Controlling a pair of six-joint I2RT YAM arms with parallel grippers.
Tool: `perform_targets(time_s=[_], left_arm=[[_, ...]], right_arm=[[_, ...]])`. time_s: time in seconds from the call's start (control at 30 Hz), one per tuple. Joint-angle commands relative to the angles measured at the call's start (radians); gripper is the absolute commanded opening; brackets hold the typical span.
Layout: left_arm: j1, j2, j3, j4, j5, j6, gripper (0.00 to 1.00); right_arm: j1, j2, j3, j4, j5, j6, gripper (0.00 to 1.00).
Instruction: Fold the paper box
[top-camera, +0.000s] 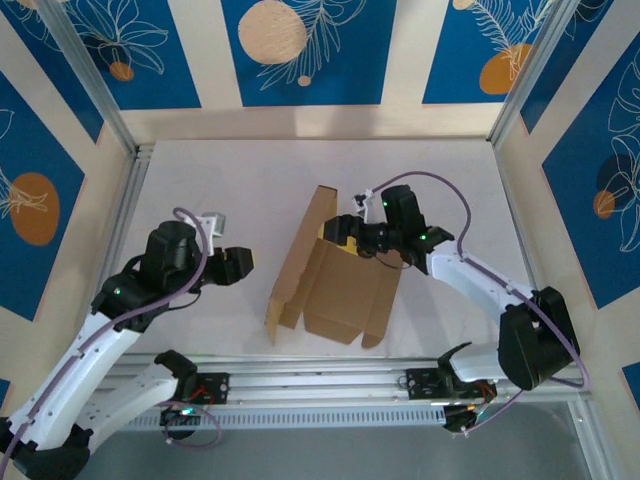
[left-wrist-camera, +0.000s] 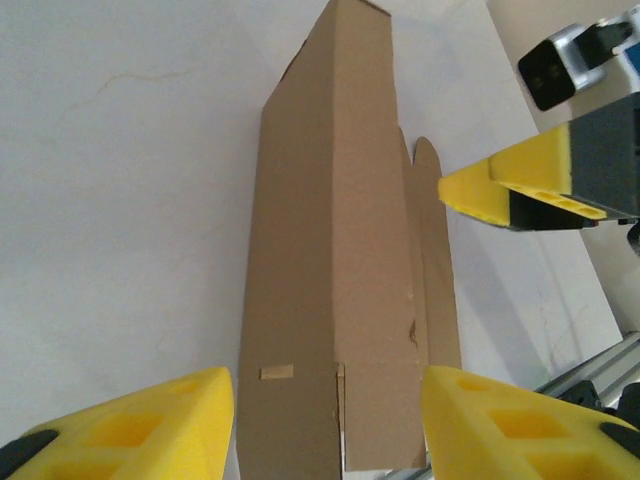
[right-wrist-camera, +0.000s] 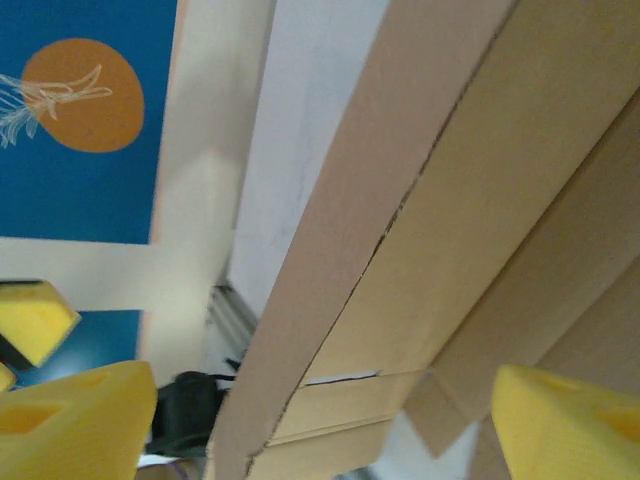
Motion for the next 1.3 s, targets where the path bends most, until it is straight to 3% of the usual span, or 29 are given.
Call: perform_targets(time_s=[0.0,0.27,0.5,0.73,0.93,1.27], left_arm=[[-0.007,-0.027,-0.020,0.003,0.025,-0.045,0.52],[-0.006,-0.055,-0.033,0.029,0.042,-0.075,0.48],[-0.007,-0.091,-0.037,0.025,0.041,-0.083,0.47],[-0.007,-0.105,-0.029,0.013,0.047,-0.082,0.47],[-0.007,-0.112,-0.030,0.011,0.053,-0.088,0.47],[-0.006,-0.105,-0.038,0.035,0.077,-0.100,0.46]], right_arm=[[0.053,0.070,-0.006,0.159,-0.054,0.126,0.81],[0.123,0.202,-0.081,0.552,-0.060,0.355,0.52],[0.167,0.195,-0.148,0.682,0.028,0.409,0.29],[0.158,0.172,-0.168,0.676,0.033,0.382,0.30],[0.081,0.147,-0.184,0.671,-0.034,0.374,0.30],[0.097,0.149,-0.182,0.691,-0.093,0.390,0.27]])
